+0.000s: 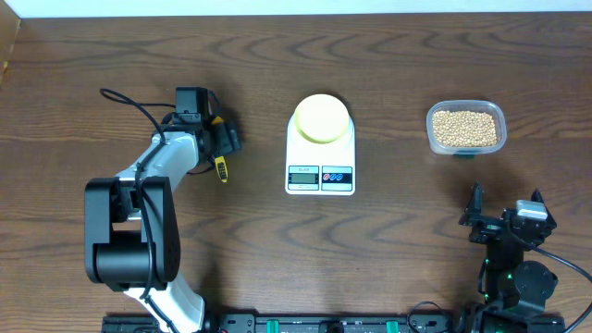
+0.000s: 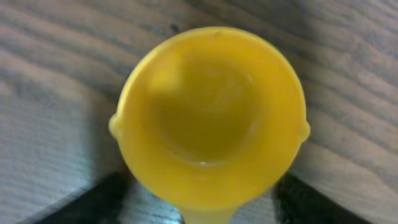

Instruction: Scoop item into bowl and weigh 50g on scale

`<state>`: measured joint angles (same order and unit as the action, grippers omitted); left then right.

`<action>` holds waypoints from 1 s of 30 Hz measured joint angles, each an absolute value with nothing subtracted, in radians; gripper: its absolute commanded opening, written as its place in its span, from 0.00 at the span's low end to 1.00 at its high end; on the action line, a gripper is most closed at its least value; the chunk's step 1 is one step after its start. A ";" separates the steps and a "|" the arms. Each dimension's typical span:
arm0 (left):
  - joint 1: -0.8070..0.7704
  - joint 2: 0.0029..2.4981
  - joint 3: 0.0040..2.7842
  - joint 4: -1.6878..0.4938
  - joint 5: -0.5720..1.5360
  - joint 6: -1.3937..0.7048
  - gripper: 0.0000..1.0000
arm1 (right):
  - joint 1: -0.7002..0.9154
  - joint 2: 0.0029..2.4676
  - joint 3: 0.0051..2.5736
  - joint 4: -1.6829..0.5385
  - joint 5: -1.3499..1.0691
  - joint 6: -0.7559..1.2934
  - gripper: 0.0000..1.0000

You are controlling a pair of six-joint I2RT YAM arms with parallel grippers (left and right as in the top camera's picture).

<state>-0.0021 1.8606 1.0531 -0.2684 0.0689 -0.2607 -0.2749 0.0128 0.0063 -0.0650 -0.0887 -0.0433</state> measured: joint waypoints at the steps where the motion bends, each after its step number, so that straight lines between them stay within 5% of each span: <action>1: -0.002 1.861 1.053 -0.266 0.068 -0.263 0.54 | -0.275 0.013 0.006 -0.065 -0.089 -0.043 0.99; 5: -0.002 1.861 1.053 -0.264 0.068 -0.262 0.39 | -0.275 0.013 0.006 -0.065 -0.089 -0.043 0.99; 30: -0.002 1.861 1.053 -0.334 0.072 -0.318 0.25 | -0.275 0.013 0.006 -0.065 -0.089 -0.043 0.99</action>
